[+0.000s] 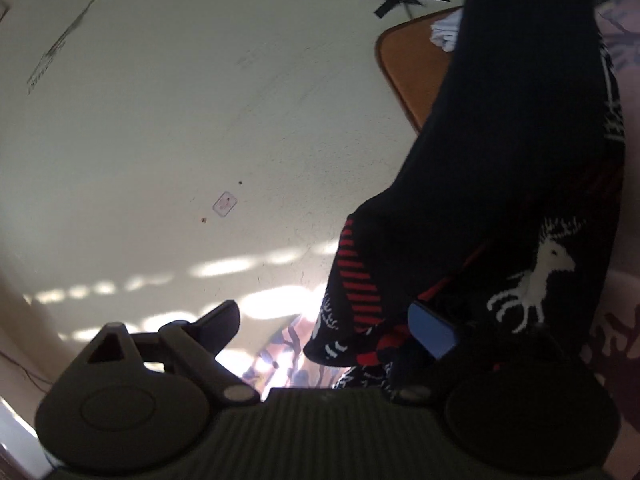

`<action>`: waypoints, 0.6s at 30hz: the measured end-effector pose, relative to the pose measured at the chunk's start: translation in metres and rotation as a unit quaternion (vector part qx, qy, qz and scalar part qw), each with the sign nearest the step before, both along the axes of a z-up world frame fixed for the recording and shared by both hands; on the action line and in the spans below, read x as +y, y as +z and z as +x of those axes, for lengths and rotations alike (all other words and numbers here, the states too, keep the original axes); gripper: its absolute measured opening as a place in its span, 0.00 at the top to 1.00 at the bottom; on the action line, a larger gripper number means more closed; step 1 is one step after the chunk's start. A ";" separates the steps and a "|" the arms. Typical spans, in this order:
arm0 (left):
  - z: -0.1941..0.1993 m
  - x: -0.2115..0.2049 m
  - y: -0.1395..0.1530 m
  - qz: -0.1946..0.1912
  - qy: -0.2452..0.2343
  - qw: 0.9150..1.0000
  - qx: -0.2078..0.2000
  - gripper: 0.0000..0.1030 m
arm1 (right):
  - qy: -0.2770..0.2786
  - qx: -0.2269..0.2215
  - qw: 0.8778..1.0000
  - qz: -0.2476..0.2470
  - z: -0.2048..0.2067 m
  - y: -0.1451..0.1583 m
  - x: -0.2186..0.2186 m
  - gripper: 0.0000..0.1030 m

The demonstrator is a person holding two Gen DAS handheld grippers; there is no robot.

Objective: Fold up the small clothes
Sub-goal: 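Grasp the dark reindeer sweater with both grippers and lift it up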

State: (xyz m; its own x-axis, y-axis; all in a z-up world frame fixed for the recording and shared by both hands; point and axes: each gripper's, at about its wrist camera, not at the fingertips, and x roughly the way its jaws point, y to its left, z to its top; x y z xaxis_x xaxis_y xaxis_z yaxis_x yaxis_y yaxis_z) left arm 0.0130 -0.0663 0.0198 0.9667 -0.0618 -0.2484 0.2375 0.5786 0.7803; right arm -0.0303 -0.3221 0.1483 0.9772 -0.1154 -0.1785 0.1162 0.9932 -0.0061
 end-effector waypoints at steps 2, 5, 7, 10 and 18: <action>0.001 -0.008 -0.013 0.029 -0.015 0.999 -0.008 0.08 | 0.003 -0.006 1.000 -0.001 0.001 0.004 0.001 0.94; 0.006 -0.022 -0.026 0.053 -0.030 0.998 -0.015 0.08 | 0.007 -0.017 1.000 -0.007 -0.003 0.011 0.007 0.94; 0.014 -0.028 -0.029 0.052 -0.032 0.998 -0.012 0.08 | 0.009 -0.023 1.000 -0.009 -0.004 0.016 0.010 0.94; 0.025 -0.031 -0.028 0.036 -0.025 0.999 -0.018 0.09 | 0.010 -0.030 0.999 -0.014 -0.007 0.022 0.012 0.94; 0.053 -0.032 -0.030 -0.014 0.018 0.999 -0.032 0.37 | 0.001 -0.033 0.999 -0.017 -0.014 0.026 0.007 0.94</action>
